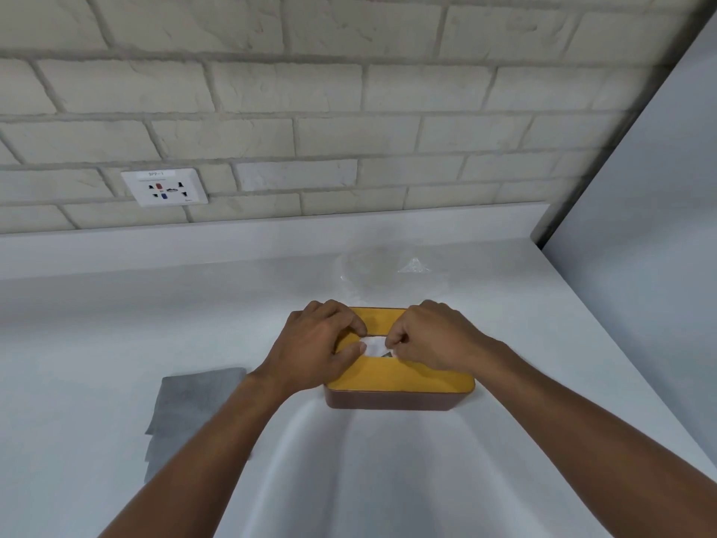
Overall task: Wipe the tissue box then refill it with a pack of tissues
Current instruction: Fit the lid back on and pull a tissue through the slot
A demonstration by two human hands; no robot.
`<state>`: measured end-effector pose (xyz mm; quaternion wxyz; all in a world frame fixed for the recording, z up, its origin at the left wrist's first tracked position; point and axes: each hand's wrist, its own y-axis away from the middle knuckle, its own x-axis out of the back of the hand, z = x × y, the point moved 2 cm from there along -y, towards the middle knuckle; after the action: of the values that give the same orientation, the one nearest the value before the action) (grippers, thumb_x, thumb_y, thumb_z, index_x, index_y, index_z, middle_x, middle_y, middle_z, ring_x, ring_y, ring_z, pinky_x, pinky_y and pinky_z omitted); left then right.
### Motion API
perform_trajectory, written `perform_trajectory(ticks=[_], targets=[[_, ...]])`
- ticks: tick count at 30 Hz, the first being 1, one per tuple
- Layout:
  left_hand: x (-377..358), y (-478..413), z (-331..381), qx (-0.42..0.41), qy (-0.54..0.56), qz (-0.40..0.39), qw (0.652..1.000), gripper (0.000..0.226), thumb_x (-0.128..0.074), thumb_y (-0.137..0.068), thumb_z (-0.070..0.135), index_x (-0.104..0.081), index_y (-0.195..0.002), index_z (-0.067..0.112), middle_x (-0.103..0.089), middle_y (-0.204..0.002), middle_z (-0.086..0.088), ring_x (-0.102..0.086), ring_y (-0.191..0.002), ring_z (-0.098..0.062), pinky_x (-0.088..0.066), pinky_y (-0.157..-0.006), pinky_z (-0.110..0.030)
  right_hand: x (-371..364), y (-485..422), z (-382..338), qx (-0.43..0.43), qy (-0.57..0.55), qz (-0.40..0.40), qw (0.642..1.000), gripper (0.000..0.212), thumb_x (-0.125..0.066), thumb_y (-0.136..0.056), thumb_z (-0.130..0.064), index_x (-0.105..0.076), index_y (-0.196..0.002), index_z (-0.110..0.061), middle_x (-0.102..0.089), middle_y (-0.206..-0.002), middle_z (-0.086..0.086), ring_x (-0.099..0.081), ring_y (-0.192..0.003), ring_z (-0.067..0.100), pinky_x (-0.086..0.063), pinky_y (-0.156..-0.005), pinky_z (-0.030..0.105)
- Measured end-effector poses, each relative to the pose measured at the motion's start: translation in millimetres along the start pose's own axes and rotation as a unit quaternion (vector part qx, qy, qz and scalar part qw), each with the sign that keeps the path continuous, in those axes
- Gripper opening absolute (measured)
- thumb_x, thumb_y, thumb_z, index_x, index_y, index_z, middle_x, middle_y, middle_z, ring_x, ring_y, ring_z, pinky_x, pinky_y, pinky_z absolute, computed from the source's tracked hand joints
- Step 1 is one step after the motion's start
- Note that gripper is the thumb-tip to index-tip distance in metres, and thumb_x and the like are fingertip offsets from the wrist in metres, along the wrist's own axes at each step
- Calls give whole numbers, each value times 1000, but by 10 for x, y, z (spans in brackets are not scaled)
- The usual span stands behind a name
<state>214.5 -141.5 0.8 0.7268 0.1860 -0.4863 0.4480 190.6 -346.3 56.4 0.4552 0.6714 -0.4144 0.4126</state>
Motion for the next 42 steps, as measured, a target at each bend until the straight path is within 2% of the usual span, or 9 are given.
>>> perform_trajectory(ticks=[5, 11, 15, 20, 23, 28, 34, 38, 42], targets=[[76, -190, 228, -2, -62, -6, 998, 33, -64, -93, 57, -66, -121, 41, -68, -105, 17, -57, -104, -15, -36, -80, -31, 61, 16, 183, 6, -41, 70, 997, 15, -63, -87, -24, -67, -91, -39, -60, -78, -20, -53, -77, 6, -38, -60, 25], [88, -356, 373, 16, -136, -15, 990, 19, -60, -98, 45, -71, -109, 35, -73, -102, 12, -60, -96, -16, -37, -73, -29, 33, -34, 240, 27, -107, 87, 990, 20, -63, -89, -16, -59, -104, -30, -67, -88, -12, -61, -82, 10, -52, -74, 33], [101, -387, 316, 65, -72, -54, 994, 14, -54, -103, 30, -64, -112, 31, -74, -96, 6, -66, -88, -20, -52, -69, -33, 64, -88, 265, 32, -105, 87, 990, 16, -64, -90, -16, -67, -103, -26, -69, -89, -11, -63, -84, 10, -53, -74, 31], [122, -399, 318, 46, -25, -80, 995, 24, -49, -107, 20, -59, -127, 30, -75, -106, 4, -67, -88, -21, -60, -75, -40, 78, -115, 337, -2, -16, 75, 997, 16, -48, -99, -32, -61, -107, -35, -63, -92, -16, -57, -88, 14, -42, -68, 31], [112, -388, 336, 32, -20, -73, 997, 24, -46, -108, 17, -53, -126, 31, -74, -104, 3, -67, -87, -23, -60, -72, -45, 33, -150, 356, -6, -53, 62, 997, 18, -44, -101, -35, -58, -110, -31, -64, -104, -10, -57, -92, 17, -41, -70, 33], [104, -395, 296, 32, 29, -96, 994, 28, -47, -106, 8, -53, -121, 30, -74, -108, -4, -68, -90, -27, -60, -75, -49, -51, -110, 293, 21, -23, 27, 999, 30, -64, -89, -46, -57, -113, -29, -52, -99, -10, -55, -89, 14, -42, -69, 30], [101, -399, 277, 65, 114, -88, 987, 28, -45, -109, 9, -58, -120, 30, -69, -103, 2, -63, -89, -13, -52, -71, -21, 135, -167, 425, -7, -111, 49, 993, 10, -73, -85, -27, -73, -94, -22, -65, -82, -7, -59, -77, 13, -41, -62, 25], [142, -416, 309, 77, 150, -79, 982, 31, -44, -108, 6, -61, -116, 31, -69, -100, 2, -63, -91, -13, -50, -72, -22, 125, -146, 434, 11, -123, 14, 992, 12, -66, -91, -30, -67, -82, -22, -59, -69, -5, -52, -66, 13, -33, -56, 27], [217, -482, 300, 73, 111, -64, 989, 32, -43, -107, 4, -62, -121, 25, -68, -97, -2, -60, -80, -13, -41, -60, -13, 35, -126, 368, 24, -120, 22, 992, 23, -65, -89, -39, -59, -81, -19, -62, -76, 2, -56, -72, 20, -34, -59, 32]])
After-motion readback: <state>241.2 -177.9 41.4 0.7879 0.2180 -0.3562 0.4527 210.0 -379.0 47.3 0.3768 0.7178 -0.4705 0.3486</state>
